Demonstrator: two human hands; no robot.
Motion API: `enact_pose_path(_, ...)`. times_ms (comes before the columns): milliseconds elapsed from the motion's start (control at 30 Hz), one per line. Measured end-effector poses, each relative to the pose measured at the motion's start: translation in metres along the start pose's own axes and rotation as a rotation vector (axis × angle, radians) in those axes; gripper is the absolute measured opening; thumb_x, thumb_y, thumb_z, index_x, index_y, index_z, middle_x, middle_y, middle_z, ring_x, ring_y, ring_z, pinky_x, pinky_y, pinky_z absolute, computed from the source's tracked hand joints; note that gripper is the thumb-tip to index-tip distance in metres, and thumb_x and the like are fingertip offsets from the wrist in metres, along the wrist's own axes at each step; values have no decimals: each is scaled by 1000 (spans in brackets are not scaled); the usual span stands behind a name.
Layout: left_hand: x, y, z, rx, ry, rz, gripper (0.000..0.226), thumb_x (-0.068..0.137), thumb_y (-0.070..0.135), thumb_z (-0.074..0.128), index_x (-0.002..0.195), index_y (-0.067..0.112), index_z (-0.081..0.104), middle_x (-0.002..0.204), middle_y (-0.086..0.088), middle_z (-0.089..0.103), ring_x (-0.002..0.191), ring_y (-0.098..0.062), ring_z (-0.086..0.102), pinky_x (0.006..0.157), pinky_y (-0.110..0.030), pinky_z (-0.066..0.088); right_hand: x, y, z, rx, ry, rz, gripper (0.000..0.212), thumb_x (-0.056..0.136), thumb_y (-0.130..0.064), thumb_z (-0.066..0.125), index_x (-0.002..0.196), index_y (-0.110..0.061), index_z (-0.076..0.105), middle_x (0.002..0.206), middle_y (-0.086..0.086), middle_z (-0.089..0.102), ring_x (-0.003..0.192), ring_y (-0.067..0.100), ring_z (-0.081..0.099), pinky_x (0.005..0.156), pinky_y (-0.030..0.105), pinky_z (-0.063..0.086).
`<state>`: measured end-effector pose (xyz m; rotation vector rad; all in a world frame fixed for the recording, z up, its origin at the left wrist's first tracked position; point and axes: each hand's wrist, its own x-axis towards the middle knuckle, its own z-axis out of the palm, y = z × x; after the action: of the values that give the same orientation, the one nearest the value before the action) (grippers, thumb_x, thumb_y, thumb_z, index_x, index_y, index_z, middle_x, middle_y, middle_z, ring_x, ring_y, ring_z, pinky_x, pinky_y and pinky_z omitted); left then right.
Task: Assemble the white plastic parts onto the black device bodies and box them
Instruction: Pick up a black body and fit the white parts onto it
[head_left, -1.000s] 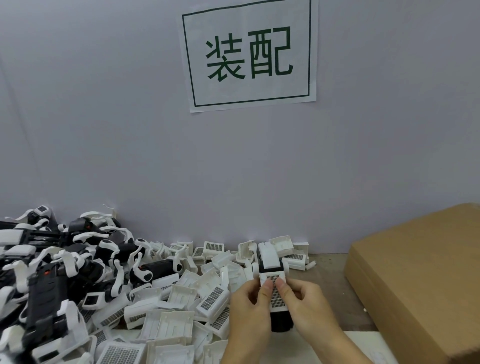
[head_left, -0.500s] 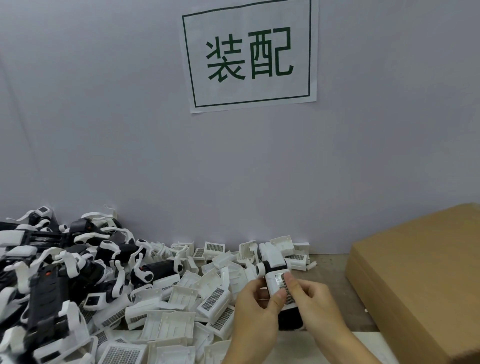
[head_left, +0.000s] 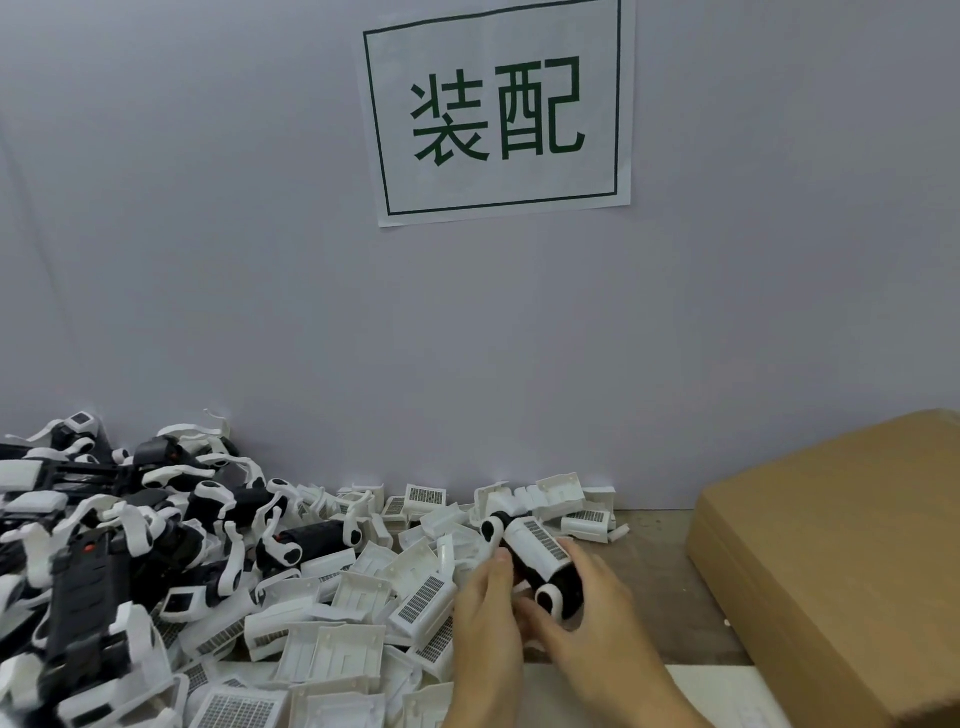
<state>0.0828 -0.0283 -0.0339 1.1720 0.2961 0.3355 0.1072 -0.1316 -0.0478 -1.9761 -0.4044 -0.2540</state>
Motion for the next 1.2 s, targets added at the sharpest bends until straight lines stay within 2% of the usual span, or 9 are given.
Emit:
enact_pose_path(100, 3, -3, 1, 57, -39, 61, 25, 103, 15, 52, 96, 11, 76, 90, -14, 78, 86, -32, 74, 66, -39, 59, 4, 2, -1, 98, 92, 75, 39, 88, -37, 74, 122, -29, 58, 103, -18, 67, 92, -3, 65, 74, 10, 51)
enact_pose_path(200, 5, -6, -2, 222, -7, 225, 14, 98, 12, 61, 98, 22, 71, 101, -2, 75, 99, -18, 68, 81, -25, 52, 8, 1, -8, 368, 203, 265, 21, 96, -35, 63, 101, -16, 71, 78, 0, 71, 60, 4, 66, 47, 16, 51)
enact_pose_path(300, 2, -5, -4, 337, 47, 327, 22, 96, 20, 64, 109, 37, 59, 112, 13, 59, 103, -4, 56, 76, -14, 43, 11, 1, -19, 656, 220, 531, 45, 101, -43, 51, 87, -5, 73, 69, 17, 66, 54, 24, 61, 41, 26, 49)
enact_pose_path(367, 2, -3, -3, 309, 42, 315, 29, 98, 27, 61, 121, 43, 53, 121, 22, 51, 110, 2, 51, 80, -14, 40, 11, 1, -23, 775, 136, 660, 55, 99, -50, 43, 89, -4, 72, 64, 19, 66, 42, 25, 54, 40, 24, 40)
enact_pose_path(533, -3, -3, -1, 208, -41, 214, 17, 101, 32, 54, 114, 39, 64, 125, 5, 62, 118, -12, 60, 105, -34, 43, 12, -1, -22, 871, -81, 805, 62, 92, -59, 40, 85, -7, 72, 62, 18, 61, 34, 19, 41, 35, 17, 28)
enact_pose_path(733, -1, -2, -1, 118, -4, 160, 25, 103, 31, 51, 124, 22, 62, 126, 1, 66, 113, -22, 66, 106, -41, 45, 12, 0, -27, 850, -133, 690, 51, 98, -46, 39, 90, -5, 68, 62, 18, 59, 42, 22, 44, 42, 24, 33)
enact_pose_path(800, -1, 0, -2, 31, 27, 115, 23, 103, 29, 52, 122, 25, 65, 121, 7, 69, 118, -26, 64, 110, -45, 43, 11, 0, -27, 840, -120, 604, 40, 98, -39, 48, 108, -5, 68, 65, 15, 66, 54, 26, 56, 52, 32, 41)
enact_pose_path(967, 1, 4, -3, -154, 102, -7, 23, 93, 38, 63, 110, 24, 70, 98, 2, 77, 102, -24, 69, 91, -49, 56, 9, 4, -33, 874, -165, 251, 61, 56, -8, 81, 115, -20, 74, 118, 14, 70, 105, 36, 66, 68, 44, 56)
enact_pose_path(1200, -2, 16, -4, -425, 57, -147, 58, 65, 48, 76, 112, 14, 70, 110, -22, 72, 85, -39, 74, 66, -49, 63, 6, 3, -42, 460, -152, 50, 62, 55, 1, 86, 104, -35, 79, 117, -13, 73, 113, 4, 64, 89, 21, 53)
